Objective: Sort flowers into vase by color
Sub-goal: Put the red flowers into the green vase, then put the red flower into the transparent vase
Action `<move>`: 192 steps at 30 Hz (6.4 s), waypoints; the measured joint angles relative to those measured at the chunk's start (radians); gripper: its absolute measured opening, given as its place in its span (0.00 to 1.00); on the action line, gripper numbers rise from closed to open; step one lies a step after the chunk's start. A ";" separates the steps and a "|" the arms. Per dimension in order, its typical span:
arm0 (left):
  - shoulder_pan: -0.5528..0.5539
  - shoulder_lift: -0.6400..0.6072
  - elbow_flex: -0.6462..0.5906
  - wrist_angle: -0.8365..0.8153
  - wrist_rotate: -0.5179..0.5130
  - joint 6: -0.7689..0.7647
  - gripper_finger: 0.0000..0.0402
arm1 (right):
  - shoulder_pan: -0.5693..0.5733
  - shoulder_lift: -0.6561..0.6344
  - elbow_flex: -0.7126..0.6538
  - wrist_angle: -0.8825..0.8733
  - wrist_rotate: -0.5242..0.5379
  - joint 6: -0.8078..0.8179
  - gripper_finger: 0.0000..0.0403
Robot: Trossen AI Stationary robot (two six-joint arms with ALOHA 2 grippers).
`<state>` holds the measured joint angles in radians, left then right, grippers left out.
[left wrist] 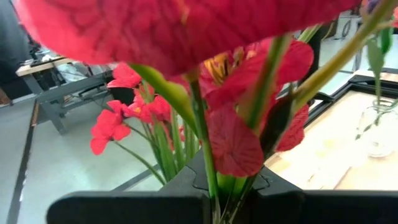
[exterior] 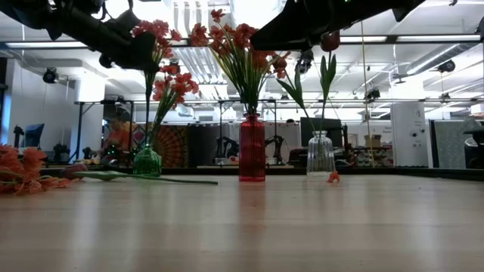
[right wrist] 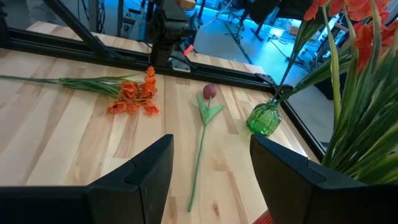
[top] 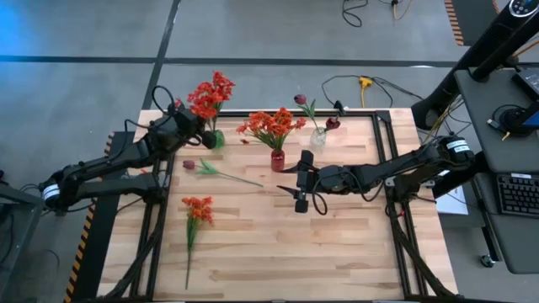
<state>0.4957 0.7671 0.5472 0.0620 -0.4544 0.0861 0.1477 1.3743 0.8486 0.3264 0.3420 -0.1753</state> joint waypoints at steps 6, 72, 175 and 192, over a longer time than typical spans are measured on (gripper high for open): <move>0.000 0.000 0.000 -0.019 -0.032 -0.017 0.00 | 0.000 0.000 0.000 0.000 0.000 0.000 0.51; 0.000 0.008 0.013 -0.145 -0.055 -0.036 0.54 | 0.000 0.002 0.000 -0.002 0.000 0.000 0.51; -0.090 -0.266 0.129 -0.830 0.177 -0.582 0.75 | 0.000 -0.004 0.000 -0.040 0.000 0.012 0.51; -0.302 -0.294 0.129 -0.664 0.204 -0.481 0.75 | 0.037 -0.003 0.096 -0.113 -0.009 0.078 0.51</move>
<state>0.1937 0.4733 0.6765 -0.6018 -0.2501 -0.3946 0.1851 1.3708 0.9442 0.2138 0.3332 -0.0972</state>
